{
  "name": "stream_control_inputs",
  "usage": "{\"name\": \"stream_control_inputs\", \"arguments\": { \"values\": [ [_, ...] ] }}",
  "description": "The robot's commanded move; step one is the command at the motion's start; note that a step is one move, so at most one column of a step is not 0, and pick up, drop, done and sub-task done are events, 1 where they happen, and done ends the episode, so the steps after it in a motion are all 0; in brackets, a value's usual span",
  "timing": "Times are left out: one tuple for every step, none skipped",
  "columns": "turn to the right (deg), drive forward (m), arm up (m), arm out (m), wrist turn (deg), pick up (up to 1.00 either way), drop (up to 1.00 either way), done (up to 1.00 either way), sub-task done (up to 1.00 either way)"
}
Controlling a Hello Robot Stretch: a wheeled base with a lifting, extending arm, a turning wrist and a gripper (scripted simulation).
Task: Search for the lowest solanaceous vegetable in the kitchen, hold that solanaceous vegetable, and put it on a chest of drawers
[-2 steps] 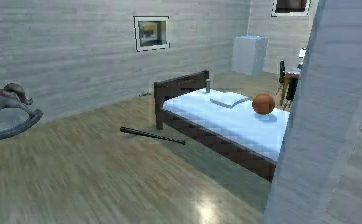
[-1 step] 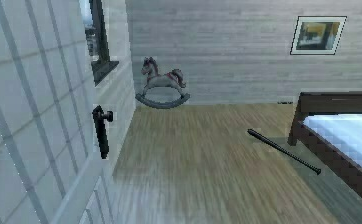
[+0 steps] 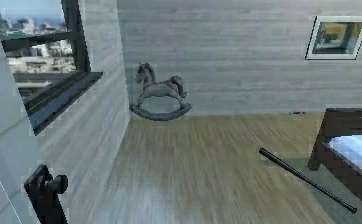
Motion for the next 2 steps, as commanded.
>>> {"name": "stream_control_inputs", "arguments": {
  "values": [
    [9.0, 0.0, 0.0, 0.0, 0.0, 0.0, 0.0, 0.0, 0.0],
    [0.0, 1.0, 0.0, 0.0, 0.0, 0.0, 0.0, 0.0, 0.0]
  ]
}}
